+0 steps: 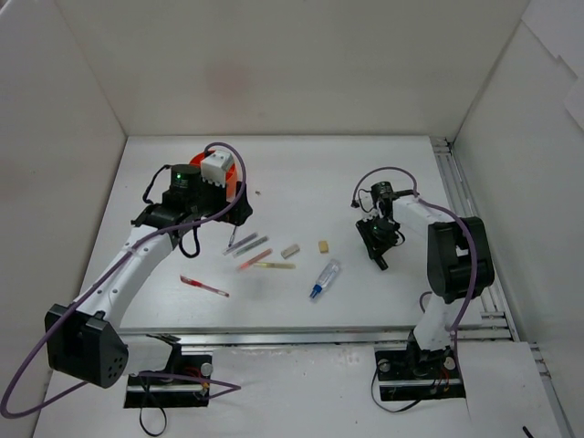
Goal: Sort the stationery into containers
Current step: Pick up the stationery from the center of the board.
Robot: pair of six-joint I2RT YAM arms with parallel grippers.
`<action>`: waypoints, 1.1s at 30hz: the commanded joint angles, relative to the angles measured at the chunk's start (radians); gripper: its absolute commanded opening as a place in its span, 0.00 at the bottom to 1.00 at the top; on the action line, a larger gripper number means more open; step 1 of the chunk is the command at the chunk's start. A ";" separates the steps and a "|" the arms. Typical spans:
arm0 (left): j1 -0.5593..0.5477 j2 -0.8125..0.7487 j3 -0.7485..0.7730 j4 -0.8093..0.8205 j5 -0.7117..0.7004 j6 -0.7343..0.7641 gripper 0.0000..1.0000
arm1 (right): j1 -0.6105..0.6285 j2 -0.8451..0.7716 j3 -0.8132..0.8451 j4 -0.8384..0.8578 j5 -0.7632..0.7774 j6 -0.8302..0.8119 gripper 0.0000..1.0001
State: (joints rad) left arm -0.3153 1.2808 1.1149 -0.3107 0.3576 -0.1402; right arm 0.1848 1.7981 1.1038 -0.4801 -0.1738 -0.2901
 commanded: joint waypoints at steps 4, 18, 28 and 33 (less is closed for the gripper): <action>-0.005 -0.032 0.048 0.027 -0.014 0.011 1.00 | -0.001 -0.035 0.008 -0.015 -0.030 0.025 0.00; -0.036 -0.071 0.016 0.231 0.440 -0.182 1.00 | 0.172 -0.655 -0.232 0.342 -0.395 -0.029 0.00; -0.244 -0.019 0.007 0.358 0.322 -0.324 1.00 | 0.357 -0.668 -0.197 0.445 -0.354 0.028 0.00; -0.323 0.048 0.033 0.343 0.181 -0.378 0.98 | 0.406 -0.652 -0.173 0.463 -0.280 0.072 0.00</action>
State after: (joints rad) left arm -0.6010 1.3056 1.1004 -0.0383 0.6395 -0.4606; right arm 0.5674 1.1389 0.8856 -0.1070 -0.4934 -0.2543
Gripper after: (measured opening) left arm 0.987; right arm 0.291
